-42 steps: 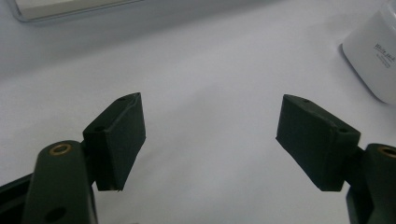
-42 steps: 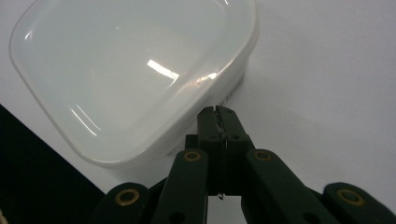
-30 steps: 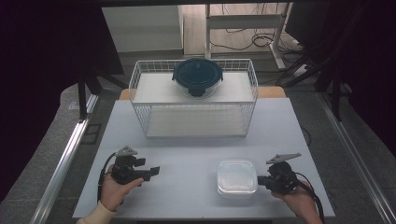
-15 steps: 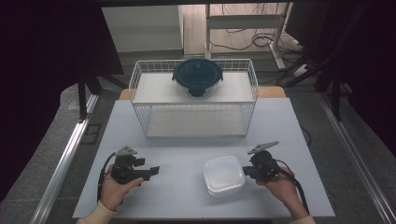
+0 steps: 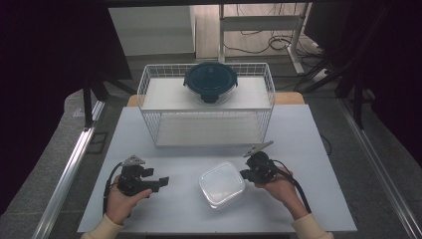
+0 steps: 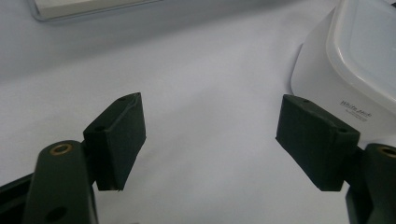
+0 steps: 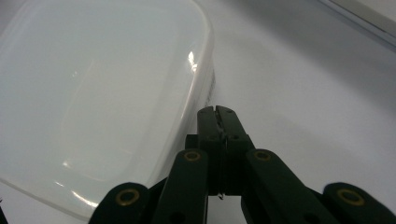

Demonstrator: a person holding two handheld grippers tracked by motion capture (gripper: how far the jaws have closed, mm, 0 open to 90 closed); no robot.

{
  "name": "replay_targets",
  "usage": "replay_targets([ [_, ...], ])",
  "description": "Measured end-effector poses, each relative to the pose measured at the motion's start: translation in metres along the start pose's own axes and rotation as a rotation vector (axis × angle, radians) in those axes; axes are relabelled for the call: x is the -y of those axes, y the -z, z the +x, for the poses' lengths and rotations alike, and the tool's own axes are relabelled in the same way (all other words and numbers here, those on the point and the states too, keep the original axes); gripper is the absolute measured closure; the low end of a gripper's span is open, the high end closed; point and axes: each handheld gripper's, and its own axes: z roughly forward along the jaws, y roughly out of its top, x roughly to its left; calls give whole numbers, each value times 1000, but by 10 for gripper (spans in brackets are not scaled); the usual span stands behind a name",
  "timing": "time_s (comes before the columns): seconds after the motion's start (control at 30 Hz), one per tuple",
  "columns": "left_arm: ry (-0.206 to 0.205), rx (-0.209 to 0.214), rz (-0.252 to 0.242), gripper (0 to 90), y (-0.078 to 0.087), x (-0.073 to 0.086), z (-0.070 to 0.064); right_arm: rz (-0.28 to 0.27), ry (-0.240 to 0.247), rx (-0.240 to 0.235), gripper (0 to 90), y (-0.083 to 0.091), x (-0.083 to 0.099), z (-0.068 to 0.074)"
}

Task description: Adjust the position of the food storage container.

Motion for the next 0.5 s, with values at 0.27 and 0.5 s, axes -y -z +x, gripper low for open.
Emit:
replay_targets([
  [0.27, -2, -2, -7, 236, 2, 0, 2, -56, -34, 34, 893, 24, 18, 1],
  [0.5, -3, -2, -4, 237, 1, 0, 1, -102, -68, 6, 893, 56, 60, 19],
])
